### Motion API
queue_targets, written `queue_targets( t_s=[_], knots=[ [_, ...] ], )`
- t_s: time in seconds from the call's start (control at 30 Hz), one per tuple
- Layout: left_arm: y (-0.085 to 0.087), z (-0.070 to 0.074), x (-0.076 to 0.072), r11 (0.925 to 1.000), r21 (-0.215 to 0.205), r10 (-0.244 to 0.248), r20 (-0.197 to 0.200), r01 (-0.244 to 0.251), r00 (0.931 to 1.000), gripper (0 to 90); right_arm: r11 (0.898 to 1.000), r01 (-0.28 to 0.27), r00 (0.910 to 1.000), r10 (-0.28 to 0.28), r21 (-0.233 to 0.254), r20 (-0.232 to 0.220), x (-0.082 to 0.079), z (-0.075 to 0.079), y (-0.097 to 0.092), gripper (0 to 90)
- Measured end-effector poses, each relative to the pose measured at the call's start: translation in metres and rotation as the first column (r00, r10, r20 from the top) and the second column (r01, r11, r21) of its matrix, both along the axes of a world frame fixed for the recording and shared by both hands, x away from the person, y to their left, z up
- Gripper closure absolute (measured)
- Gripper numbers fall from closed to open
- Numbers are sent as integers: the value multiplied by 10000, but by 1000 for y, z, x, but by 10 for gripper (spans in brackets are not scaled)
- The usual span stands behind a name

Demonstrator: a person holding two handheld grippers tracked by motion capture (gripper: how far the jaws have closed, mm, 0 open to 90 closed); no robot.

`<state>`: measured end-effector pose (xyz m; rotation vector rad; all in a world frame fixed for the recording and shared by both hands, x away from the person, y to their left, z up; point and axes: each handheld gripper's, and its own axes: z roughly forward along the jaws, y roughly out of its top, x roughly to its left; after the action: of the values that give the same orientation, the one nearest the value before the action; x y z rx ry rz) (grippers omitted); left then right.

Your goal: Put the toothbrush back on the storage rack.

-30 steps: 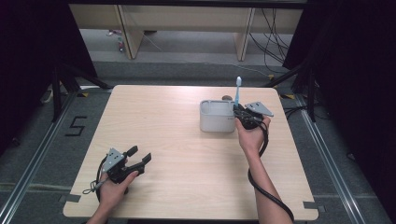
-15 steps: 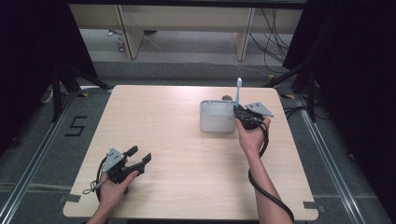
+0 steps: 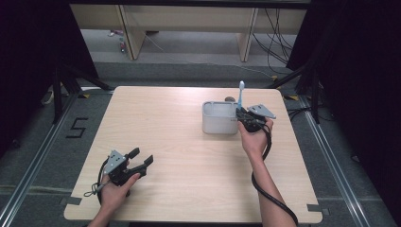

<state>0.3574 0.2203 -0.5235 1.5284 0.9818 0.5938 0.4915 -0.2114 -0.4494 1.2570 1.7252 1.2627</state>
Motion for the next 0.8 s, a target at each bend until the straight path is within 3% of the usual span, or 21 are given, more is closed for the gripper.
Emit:
queue_targets(
  t_s=[0.07,0.1,0.17,0.2,0.23,0.3,0.33,0.57,0.6,0.73,0.77,0.8],
  knots=[
    [0,0,0,10000,3,5,-4,-5,10000,295,9999,28,10000,-27,-171,68,0,0,-1,780],
    [0,0,0,10000,-2,11,-12,-11,10000,295,10000,57,9999,-56,33,-137,-1,1,1,778],
    [0,0,0,10000,3,9,-7,-9,10000,295,9998,-31,10000,30,-203,-23,0,1,0,769],
    [0,0,0,10000,1,9,-5,-9,10000,295,10000,-7,9999,8,47,-140,-1,1,2,762],
    [0,0,0,10000,0,9,-12,-9,10000,295,9996,-37,10000,35,-280,-49,0,2,0,746],
    [0,0,0,10000,-1,6,-8,-6,10000,295,9991,-111,9999,110,-402,-21,0,2,1,711],
    [0,0,0,10000,-2,5,-7,-5,10000,295,9999,-11,9997,8,-127,-241,-2,3,3,689],
    [-1,0,0,10000,-16,13,-23,-13,10000,295,9983,1,10000,1,-585,38,-5,6,2,525],
    [-1,0,0,10000,11,21,-32,-21,10000,295,9974,-11,10000,17,-725,74,-6,7,1,513],
    [-1,0,0,10000,26,27,-22,-27,10000,295,9988,30,10000,-33,-491,-67,-11,12,1,479],
    [-1,0,0,10000,19,34,-25,-34,10000,295,9969,-95,10000,95,-778,-5,-11,14,-2,475],
    [-1,0,0,10000,12,33,-26,-33,10000,295,9971,-75,10000,72,-760,-43,-13,15,-2,470]
  ],
)
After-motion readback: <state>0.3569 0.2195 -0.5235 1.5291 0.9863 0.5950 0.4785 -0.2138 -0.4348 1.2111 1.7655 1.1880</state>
